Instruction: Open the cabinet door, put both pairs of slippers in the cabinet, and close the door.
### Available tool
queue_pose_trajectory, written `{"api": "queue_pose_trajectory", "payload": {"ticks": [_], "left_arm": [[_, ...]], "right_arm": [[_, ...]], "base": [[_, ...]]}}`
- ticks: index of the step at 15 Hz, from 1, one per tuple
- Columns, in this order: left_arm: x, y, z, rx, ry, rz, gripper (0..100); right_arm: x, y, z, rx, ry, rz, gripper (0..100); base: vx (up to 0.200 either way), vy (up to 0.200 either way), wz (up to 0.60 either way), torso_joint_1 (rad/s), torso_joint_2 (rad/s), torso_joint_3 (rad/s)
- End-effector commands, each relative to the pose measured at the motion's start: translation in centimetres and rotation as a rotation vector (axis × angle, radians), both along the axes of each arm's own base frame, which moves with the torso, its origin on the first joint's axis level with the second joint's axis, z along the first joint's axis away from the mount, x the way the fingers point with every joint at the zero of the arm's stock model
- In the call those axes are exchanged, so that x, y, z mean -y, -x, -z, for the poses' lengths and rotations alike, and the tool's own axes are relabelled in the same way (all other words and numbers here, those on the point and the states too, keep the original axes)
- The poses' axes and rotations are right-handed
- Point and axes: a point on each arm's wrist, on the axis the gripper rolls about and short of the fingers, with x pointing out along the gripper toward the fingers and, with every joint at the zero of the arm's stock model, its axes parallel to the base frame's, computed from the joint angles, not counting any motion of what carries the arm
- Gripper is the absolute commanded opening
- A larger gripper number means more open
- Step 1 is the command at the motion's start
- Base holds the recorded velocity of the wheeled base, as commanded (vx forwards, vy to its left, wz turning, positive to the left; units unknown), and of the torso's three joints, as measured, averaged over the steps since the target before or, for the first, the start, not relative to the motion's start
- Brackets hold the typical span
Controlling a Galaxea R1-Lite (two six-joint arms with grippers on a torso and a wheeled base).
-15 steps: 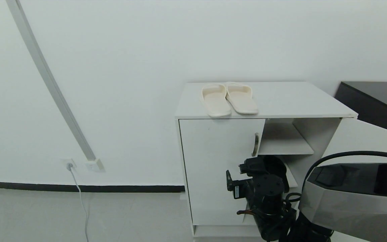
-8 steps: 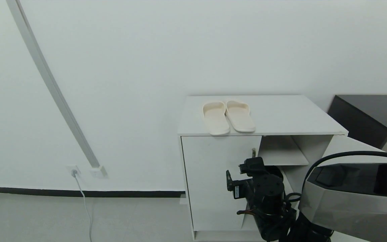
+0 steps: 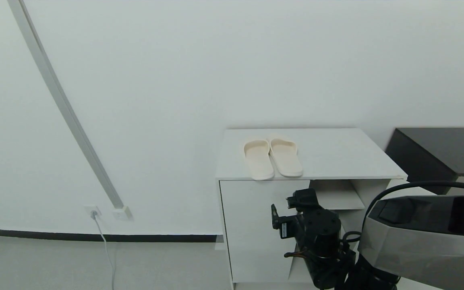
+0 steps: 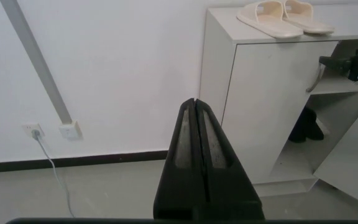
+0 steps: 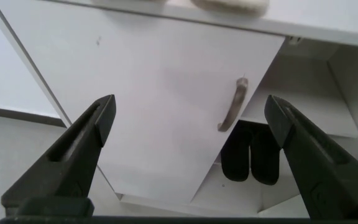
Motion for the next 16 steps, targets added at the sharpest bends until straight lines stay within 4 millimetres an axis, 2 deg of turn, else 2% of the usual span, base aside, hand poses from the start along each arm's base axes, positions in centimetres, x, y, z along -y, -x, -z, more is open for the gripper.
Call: {"api": "queue_pose_trajectory", "payload": {"ticks": [1, 6, 8, 11, 16], "left_arm": [[0.0, 0.0, 0.0, -0.001, 0.000, 0.000, 0], [0.0, 0.0, 0.0, 0.000, -0.002, 0.000, 0], [0.0, 0.0, 0.0, 0.000, -0.002, 0.002, 0], [0.0, 0.0, 0.0, 0.000, -0.002, 0.002, 0], [0.0, 0.0, 0.0, -0.001, 0.000, 0.000, 0]], "right_arm": [[0.0, 0.0, 0.0, 0.001, -0.001, -0.001, 100], [-0.2, 0.0, -0.5, 0.030, -0.007, -0.037, 100], [-0.3, -0.6, -2.4, 0.046, -0.018, -0.035, 100], [-0.3, -1.5, -6.8, 0.058, -0.034, -0.023, 100], [-1.1, -1.4, -12.6, -0.037, -0.041, -0.031, 100]], "base": [[0.000, 0.000, 0.00, 0.173, -0.38, -0.212], [0.000, 0.000, 0.00, 0.054, -0.13, -0.066], [0.000, 0.000, 0.00, 0.000, 0.00, 0.000], [0.000, 0.000, 0.00, 0.000, 0.00, 0.000], [0.000, 0.000, 0.00, 0.000, 0.00, 0.000]]}}
